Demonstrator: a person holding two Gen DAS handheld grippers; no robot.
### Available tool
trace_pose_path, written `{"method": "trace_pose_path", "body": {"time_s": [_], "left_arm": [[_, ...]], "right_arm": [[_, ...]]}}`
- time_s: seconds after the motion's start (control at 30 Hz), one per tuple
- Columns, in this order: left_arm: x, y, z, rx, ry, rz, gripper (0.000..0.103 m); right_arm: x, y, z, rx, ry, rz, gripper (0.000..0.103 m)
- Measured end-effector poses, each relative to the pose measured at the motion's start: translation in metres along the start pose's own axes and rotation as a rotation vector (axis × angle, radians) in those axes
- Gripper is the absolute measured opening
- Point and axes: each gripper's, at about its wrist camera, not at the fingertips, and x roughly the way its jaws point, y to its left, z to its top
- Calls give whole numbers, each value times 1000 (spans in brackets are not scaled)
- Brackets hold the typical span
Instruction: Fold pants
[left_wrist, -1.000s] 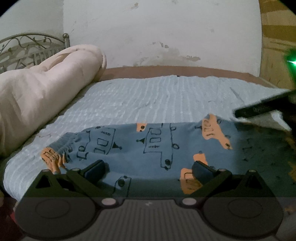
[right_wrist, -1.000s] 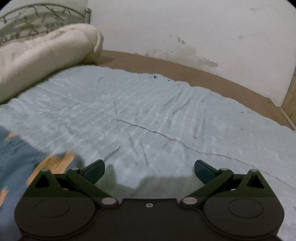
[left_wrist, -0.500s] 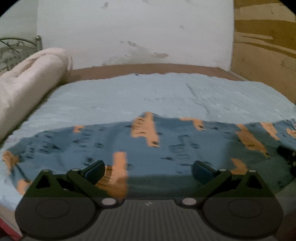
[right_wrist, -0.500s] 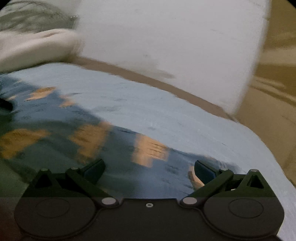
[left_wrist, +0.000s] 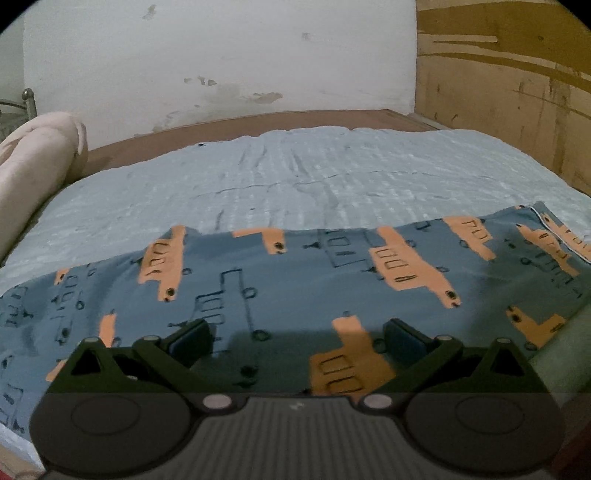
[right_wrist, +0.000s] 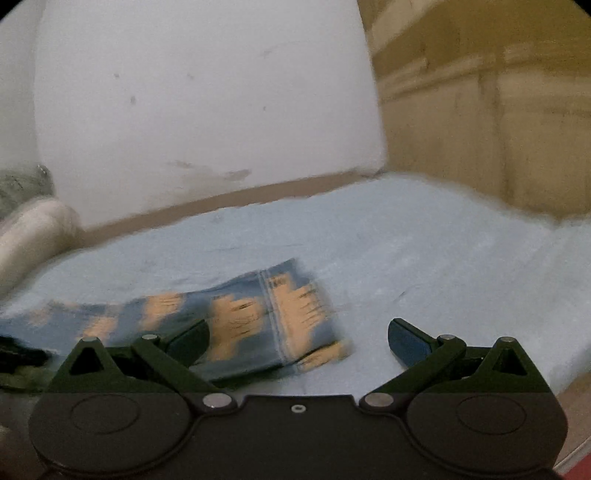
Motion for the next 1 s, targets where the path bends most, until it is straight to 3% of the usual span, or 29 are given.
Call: {"method": "trace_pose_path", "body": {"time_s": [0.07, 0.23, 0.43, 0.6, 0.7, 0.8, 0.9, 1.0], "left_arm": [[0, -5, 2, 8, -2, -7, 102], [1, -12, -1, 26, 6, 3, 102], [-2, -6, 1, -19, 22, -16, 102], [1, -3, 12, -51, 29, -78, 102], [9, -8, 30, -67, 27, -164, 102], [24, -13, 46, -114, 58, -299, 102], [42, -10, 58, -234, 118, -454, 102], [55, -4, 67, -352, 146, -609, 102]], "right_arm": [[-2, -4, -4, 89, 26, 63, 102], [3, -10, -4, 234, 55, 118, 102], [18, -11, 5, 410, 47, 28, 97], [17, -15, -2, 492, -12, -127, 54], [18, -14, -5, 460, -12, -175, 41], [17, -9, -5, 391, -21, -198, 32], [21, 2, -1, 291, -40, -214, 17], [20, 20, 2, 140, -73, -221, 16]]}}
